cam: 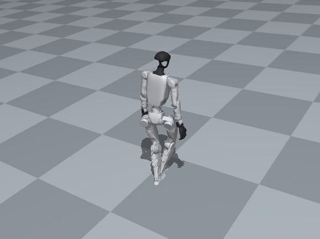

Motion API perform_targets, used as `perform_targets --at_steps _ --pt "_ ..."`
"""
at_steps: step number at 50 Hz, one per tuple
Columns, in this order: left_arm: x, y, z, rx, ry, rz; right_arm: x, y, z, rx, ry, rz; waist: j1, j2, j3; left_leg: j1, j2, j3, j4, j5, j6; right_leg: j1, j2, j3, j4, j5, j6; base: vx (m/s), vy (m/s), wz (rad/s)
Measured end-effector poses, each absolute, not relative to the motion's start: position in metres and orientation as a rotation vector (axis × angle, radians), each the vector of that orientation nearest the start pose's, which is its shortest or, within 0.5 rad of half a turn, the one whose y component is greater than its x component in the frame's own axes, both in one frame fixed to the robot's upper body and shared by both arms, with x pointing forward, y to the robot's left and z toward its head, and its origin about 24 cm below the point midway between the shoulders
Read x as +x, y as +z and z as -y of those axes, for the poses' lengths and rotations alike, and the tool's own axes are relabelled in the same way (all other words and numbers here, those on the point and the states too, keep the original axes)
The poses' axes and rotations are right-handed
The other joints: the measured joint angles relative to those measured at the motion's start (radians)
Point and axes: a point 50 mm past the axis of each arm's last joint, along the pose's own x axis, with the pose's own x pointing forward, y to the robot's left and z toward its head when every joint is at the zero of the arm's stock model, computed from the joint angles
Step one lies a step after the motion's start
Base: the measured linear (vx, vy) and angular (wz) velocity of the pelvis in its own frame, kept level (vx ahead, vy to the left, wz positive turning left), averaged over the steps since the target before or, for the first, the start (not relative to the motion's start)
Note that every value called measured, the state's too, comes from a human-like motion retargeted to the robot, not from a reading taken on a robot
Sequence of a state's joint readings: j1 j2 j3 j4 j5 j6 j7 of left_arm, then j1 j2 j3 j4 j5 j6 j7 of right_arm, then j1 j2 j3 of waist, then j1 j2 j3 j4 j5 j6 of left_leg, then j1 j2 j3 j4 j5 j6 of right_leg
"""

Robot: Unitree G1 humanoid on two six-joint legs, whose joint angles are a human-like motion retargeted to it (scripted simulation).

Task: Walk

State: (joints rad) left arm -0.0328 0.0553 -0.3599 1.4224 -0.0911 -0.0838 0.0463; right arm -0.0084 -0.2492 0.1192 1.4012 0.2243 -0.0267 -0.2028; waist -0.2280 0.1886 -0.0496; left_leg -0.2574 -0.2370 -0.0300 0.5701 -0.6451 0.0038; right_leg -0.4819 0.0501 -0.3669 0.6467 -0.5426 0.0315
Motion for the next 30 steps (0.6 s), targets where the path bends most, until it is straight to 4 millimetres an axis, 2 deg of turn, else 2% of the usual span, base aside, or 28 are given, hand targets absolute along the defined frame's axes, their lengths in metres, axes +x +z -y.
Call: perform_targets --at_steps 13,21,30 --pt "0.071 -0.176 -0.167 0.322 -0.191 -1.275 0.059 -0.163 0.254 -0.267 -0.375 -1.320 0.018 -0.002 -0.030 -0.057 -0.003 0.008 -0.005 -0.004 0.005 -0.054 -0.004 -0.010 -0.008 0.006 0.011 0.00 0.00 0.00" --pt "0.084 -0.173 -0.177 0.358 -0.182 -1.238 0.065 -0.162 0.255 -0.266 -0.390 -1.302 0.031 -0.013 -0.049 -0.060 -0.020 0.009 -0.021 -0.001 0.007 -0.073 -0.026 -0.020 0.015 -0.021 -0.002 0.00 0.00 0.00" --pt "0.099 -0.171 -0.166 0.370 -0.249 -1.189 0.079 -0.158 0.259 -0.272 -0.421 -1.258 0.031 -0.019 -0.057 -0.030 -0.054 0.013 -0.055 0.026 0.002 -0.084 -0.063 -0.004 0.075 -0.063 -0.023 0.01 0.00 -0.02"
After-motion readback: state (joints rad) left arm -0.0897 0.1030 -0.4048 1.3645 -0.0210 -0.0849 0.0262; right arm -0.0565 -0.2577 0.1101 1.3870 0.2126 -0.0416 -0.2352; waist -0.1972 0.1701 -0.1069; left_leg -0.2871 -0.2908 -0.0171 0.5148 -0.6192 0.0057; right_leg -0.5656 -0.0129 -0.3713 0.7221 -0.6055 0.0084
